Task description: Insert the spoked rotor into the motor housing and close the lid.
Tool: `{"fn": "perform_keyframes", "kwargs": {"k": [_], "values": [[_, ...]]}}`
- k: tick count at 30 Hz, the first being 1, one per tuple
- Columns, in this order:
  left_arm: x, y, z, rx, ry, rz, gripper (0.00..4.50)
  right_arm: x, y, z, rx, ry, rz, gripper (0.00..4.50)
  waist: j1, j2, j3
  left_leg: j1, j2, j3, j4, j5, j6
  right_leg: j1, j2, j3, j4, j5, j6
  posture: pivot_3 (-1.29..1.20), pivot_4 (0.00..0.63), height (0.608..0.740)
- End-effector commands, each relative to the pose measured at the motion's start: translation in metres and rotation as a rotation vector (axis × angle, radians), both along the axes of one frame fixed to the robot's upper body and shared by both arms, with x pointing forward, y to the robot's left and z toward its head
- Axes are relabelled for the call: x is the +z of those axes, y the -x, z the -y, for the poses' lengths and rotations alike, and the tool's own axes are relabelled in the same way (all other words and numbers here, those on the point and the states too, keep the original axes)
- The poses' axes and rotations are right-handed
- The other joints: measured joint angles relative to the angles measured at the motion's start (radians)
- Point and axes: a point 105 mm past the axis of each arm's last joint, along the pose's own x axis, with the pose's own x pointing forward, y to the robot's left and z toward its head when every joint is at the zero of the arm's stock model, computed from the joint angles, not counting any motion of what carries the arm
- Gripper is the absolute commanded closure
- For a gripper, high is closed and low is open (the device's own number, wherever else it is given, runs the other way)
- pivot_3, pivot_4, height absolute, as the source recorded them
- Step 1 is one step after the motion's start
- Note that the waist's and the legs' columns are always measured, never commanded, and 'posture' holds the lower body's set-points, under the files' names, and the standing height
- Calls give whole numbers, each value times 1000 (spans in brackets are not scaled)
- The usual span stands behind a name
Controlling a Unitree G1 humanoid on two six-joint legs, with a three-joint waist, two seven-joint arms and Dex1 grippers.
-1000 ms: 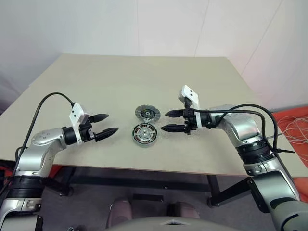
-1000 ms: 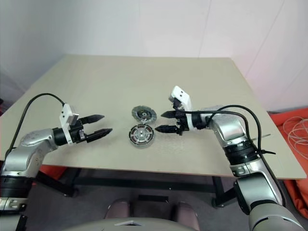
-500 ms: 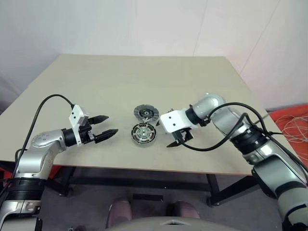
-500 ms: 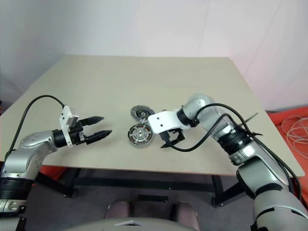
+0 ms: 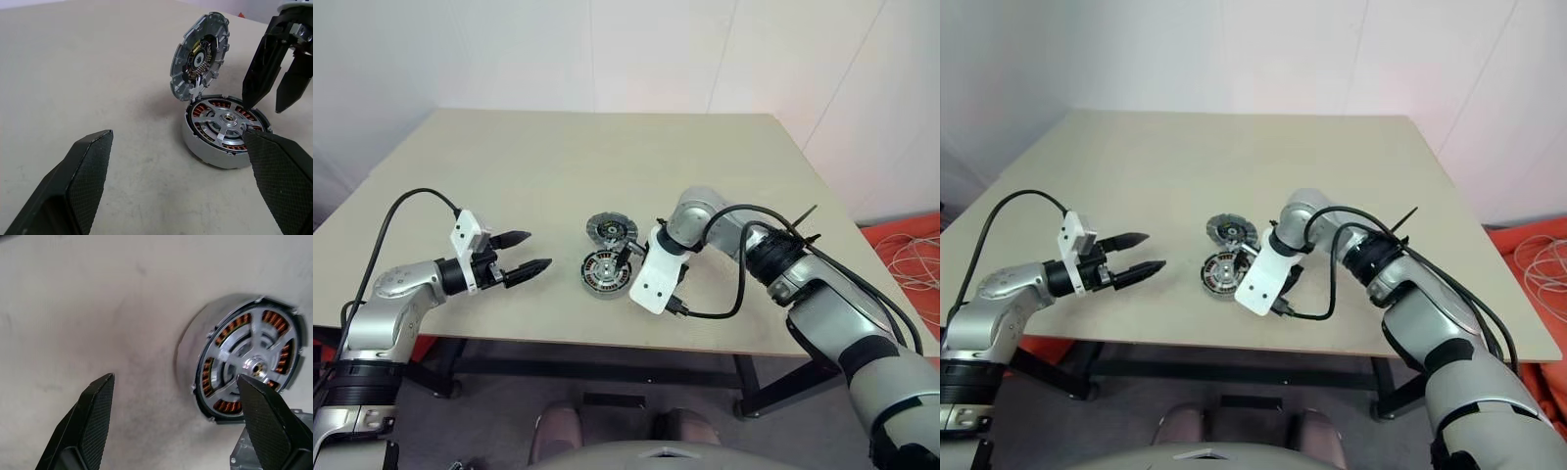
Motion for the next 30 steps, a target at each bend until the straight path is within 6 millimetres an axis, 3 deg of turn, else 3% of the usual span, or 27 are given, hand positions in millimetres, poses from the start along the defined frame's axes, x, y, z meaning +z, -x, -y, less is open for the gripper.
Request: {"fn": "perform_keyframes", "kwargs": {"k": [1, 23, 26, 30], "values": [[16, 0, 0, -1, -10, 74, 0, 7, -6, -3, 38, 1, 47, 26, -4, 0, 0, 0, 0, 0, 0, 0, 0, 0, 0, 0, 0, 0, 0, 0, 0, 740], [20, 0, 1, -10, -24, 79, 0, -7, 3, -9, 63, 40, 1, 26, -20, 0, 0, 0, 0, 0, 1, 0, 0, 0, 0, 0, 2, -1, -1, 0, 0, 740], [20, 1, 1, -8, -23, 80, 0, -8, 3, -10, 58, 50, -9, 621, -22, 0, 0, 0, 0, 0, 1, 0, 0, 0, 0, 0, 2, -1, -1, 0, 0, 740], [19, 1, 1, -3, -23, 81, 0, -9, 2, -10, 52, 62, -10, 1931, -21, 0, 0, 1, 0, 0, 1, 0, 0, 0, 0, 0, 2, -1, -1, 0, 0, 740]]}}
